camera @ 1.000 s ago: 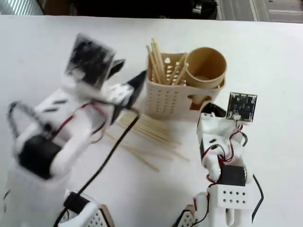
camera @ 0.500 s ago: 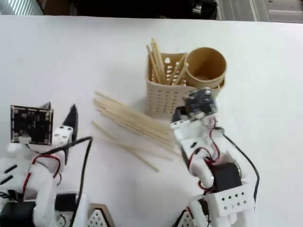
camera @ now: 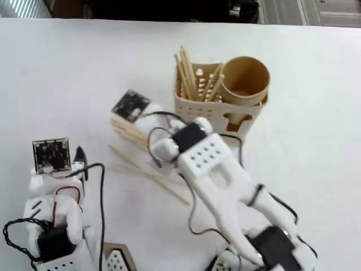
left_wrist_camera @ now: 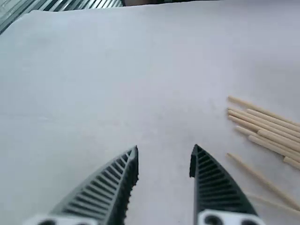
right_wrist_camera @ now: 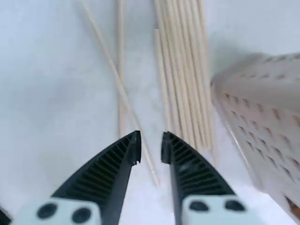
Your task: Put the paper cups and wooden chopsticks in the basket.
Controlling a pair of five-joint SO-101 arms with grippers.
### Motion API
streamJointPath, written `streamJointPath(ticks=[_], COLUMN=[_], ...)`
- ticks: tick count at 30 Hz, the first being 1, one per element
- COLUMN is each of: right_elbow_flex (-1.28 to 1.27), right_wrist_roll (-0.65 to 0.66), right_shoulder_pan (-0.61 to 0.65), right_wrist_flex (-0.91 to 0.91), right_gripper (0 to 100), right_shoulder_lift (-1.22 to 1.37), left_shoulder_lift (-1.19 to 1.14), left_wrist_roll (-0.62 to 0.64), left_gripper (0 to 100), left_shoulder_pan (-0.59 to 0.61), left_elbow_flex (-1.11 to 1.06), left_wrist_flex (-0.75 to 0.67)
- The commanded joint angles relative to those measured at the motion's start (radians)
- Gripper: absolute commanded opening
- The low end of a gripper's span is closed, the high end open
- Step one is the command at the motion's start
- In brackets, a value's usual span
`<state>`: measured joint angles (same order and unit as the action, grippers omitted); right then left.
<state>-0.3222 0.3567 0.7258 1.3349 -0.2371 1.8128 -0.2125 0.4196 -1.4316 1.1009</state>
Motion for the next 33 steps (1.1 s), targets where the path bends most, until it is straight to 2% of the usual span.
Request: streamJointPath(ticks=[1,9,24,26,28,33], right_elbow_flex=[0.083,0.204,0.250,0.252,0.252,0.252], right_wrist_roll=[0.011,0.011,0.003,0.003,0.009,0.043], right_shoulder_pan=[0.062,0.134,0.156,0.151,0.143,0.130], right_wrist_flex=[-0.002,-0.028,-0.093,-0.105,-0.125,-0.077], right_gripper=[14.9,15.2,14.7,11.0,2.2,1.9], right_shoulder_lift=[0.124,0.394,0.619,0.644,0.659,0.638], left_shoulder_lift=[0.016,0.016,0.016,0.016,0.016,0.016], left_wrist_roll=[0.044,0.055,0.055,0.055,0.055,0.055], left_gripper=[19,19,19,19,19,19], left_shoulder_pan=[0.059,0.085,0.085,0.085,0.085,0.085], left_elbow_flex=[-0.005,-0.008,-0.009,-0.009,-0.009,-0.009], left_wrist_flex=[-0.031,-0.031,-0.028,-0.026,-0.026,-0.026])
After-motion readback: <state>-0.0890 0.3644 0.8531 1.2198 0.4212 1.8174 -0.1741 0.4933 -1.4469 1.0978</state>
